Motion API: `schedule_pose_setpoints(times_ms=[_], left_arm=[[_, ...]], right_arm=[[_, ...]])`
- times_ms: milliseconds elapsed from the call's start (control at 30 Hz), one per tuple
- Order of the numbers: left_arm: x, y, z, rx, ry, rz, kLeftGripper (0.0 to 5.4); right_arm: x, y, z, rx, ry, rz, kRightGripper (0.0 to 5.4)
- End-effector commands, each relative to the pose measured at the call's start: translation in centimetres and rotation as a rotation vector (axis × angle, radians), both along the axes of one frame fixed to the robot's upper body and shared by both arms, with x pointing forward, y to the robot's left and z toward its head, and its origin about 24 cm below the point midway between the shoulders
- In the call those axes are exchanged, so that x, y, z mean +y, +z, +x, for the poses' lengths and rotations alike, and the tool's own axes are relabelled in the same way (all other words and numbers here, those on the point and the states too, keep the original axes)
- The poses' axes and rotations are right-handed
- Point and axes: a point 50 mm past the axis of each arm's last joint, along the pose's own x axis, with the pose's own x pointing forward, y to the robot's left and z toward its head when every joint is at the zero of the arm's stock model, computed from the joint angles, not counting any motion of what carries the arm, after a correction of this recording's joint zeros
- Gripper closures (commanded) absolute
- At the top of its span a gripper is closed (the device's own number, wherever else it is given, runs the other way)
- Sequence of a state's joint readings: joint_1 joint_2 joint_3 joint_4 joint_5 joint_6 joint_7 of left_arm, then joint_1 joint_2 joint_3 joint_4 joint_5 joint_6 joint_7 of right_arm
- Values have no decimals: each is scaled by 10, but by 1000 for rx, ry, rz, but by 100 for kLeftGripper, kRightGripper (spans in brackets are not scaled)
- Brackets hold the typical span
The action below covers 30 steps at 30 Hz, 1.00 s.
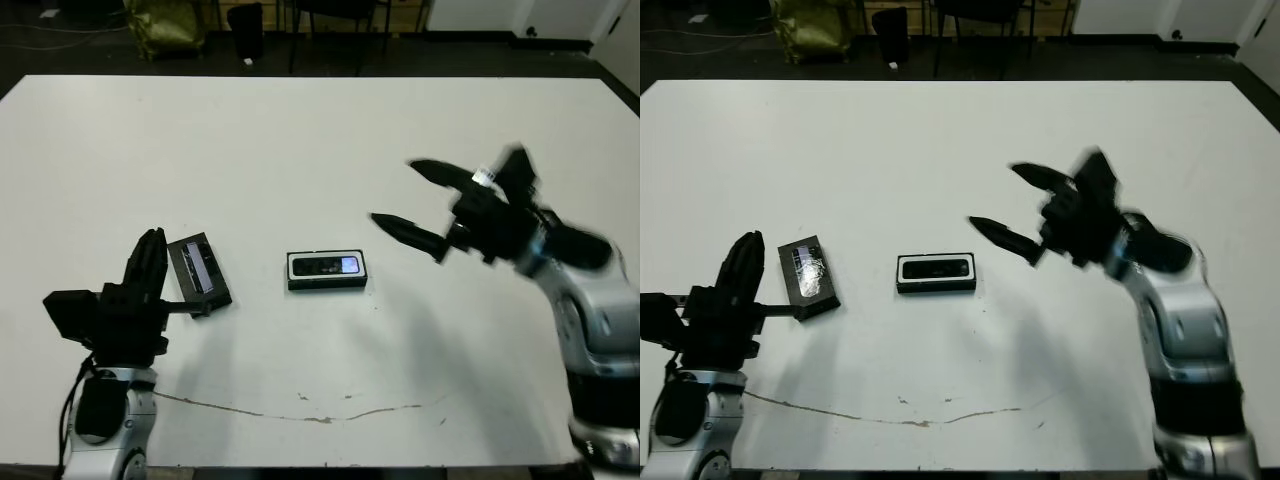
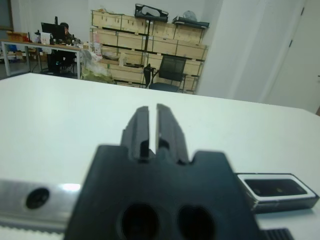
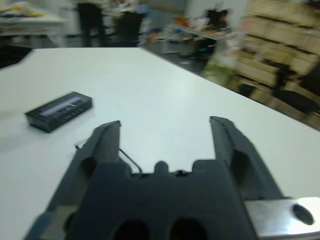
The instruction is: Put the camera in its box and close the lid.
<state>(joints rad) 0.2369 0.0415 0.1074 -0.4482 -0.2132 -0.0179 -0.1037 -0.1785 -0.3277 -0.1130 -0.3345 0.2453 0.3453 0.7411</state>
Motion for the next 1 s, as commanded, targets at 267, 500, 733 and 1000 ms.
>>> schedule_pose_setpoints(times_ms=[267,500,733,1000], left_arm=[[29,25,-6,11,-65,249,540],[54,65,1,130,-256,527,540],[61,103,16,334,-580,983,540],[51,117,34,513,-833,1201,540]], right_arm=[[-19,-41,-50,-14,-200,128,400],[-12,-44,-60,-39,-198,147,538],[-9,-38,-60,-76,-224,153,538],[-9,-30,-59,-99,-253,200,538]])
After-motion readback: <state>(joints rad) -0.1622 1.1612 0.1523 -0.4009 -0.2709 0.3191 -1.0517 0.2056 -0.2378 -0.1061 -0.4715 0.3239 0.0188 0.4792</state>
